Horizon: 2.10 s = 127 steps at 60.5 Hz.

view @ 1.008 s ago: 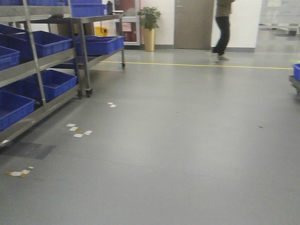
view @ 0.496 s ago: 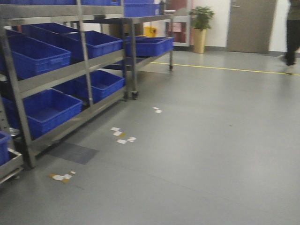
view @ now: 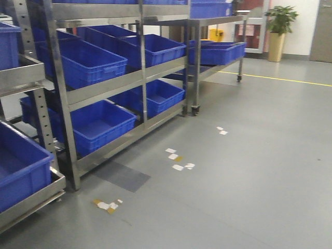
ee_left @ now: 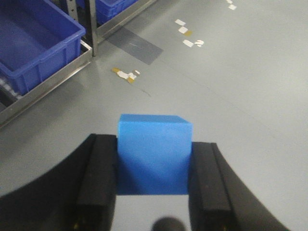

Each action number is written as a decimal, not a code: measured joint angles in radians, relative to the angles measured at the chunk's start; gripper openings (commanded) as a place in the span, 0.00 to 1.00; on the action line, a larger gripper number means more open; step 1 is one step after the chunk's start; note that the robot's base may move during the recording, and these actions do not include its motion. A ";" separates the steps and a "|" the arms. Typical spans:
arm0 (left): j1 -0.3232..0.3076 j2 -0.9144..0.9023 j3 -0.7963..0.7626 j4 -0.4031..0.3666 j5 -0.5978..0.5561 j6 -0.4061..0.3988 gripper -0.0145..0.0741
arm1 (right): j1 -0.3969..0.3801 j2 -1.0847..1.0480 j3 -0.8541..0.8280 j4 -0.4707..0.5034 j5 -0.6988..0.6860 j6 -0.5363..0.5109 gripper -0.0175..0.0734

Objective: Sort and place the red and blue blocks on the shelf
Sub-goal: 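Drive the base up to the shelf of blue bins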

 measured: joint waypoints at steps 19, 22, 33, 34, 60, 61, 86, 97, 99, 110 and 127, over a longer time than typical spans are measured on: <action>0.000 0.000 0.000 0.000 0.000 0.000 0.30 | 0.000 0.000 0.000 0.000 0.000 0.000 0.25; 0.000 0.000 0.000 0.000 0.000 0.000 0.30 | 0.000 0.000 0.000 0.000 0.000 0.000 0.25; 0.000 0.000 0.000 0.000 0.000 0.000 0.30 | 0.000 0.000 0.000 0.000 0.000 0.000 0.25; 0.000 0.000 0.000 0.000 0.000 0.000 0.30 | 0.000 0.000 0.000 0.000 0.000 0.000 0.25; 0.000 0.000 0.000 0.000 0.000 0.000 0.30 | 0.000 0.000 0.000 0.000 0.000 0.000 0.25; 0.000 0.000 0.000 0.000 0.000 0.000 0.30 | 0.000 0.000 0.000 0.000 0.000 0.000 0.25; 0.000 0.000 0.000 0.000 0.000 0.000 0.30 | 0.000 0.000 0.000 0.000 0.000 0.000 0.25; 0.000 0.000 0.000 0.000 0.000 0.000 0.30 | 0.000 0.000 0.000 0.000 0.000 0.000 0.25; 0.000 0.000 0.000 0.000 0.000 0.000 0.30 | 0.000 0.000 0.000 0.000 0.000 0.000 0.25; 0.000 0.000 0.000 0.000 0.000 0.000 0.30 | 0.000 0.000 0.000 0.000 0.000 0.000 0.25; 0.000 0.000 0.000 0.000 0.000 0.000 0.30 | 0.000 0.000 0.000 0.000 0.000 0.000 0.25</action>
